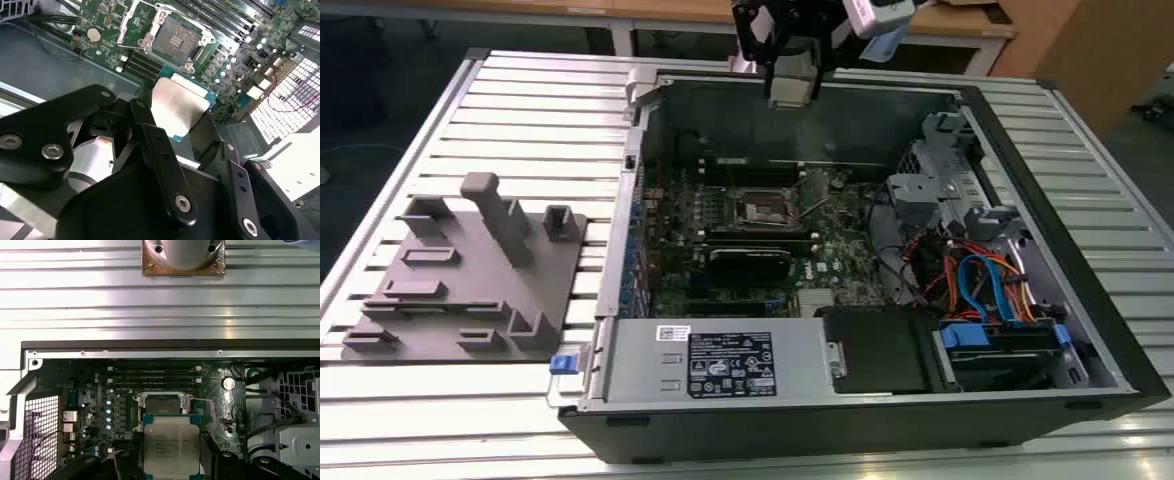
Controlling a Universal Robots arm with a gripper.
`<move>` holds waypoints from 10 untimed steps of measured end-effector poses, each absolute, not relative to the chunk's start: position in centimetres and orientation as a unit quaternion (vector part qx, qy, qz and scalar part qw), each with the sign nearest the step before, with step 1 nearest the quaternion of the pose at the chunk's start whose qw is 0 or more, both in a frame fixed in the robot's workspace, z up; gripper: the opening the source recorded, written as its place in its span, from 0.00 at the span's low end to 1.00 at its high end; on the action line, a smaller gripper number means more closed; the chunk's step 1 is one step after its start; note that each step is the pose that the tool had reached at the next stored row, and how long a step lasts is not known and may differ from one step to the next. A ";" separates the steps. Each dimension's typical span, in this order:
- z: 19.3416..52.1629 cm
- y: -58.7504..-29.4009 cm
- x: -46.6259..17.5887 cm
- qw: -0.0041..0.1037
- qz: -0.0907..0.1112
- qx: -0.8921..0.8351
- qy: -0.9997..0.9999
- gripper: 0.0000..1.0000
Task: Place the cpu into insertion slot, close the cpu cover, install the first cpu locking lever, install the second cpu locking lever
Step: 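Place the cpu into insertion slot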
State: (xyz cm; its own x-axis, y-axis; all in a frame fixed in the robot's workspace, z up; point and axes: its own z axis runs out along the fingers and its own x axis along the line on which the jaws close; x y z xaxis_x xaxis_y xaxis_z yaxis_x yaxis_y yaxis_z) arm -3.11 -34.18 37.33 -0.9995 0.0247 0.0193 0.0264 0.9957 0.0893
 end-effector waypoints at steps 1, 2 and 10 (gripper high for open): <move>37.3 -34.2 -3.1 0.009 -0.045 -0.013 -0.999 0.54; 37.3 -34.2 -3.1 0.009 -0.045 -0.013 -0.999 0.54; 37.3 -34.2 -3.1 0.009 -0.045 -0.016 -0.999 0.54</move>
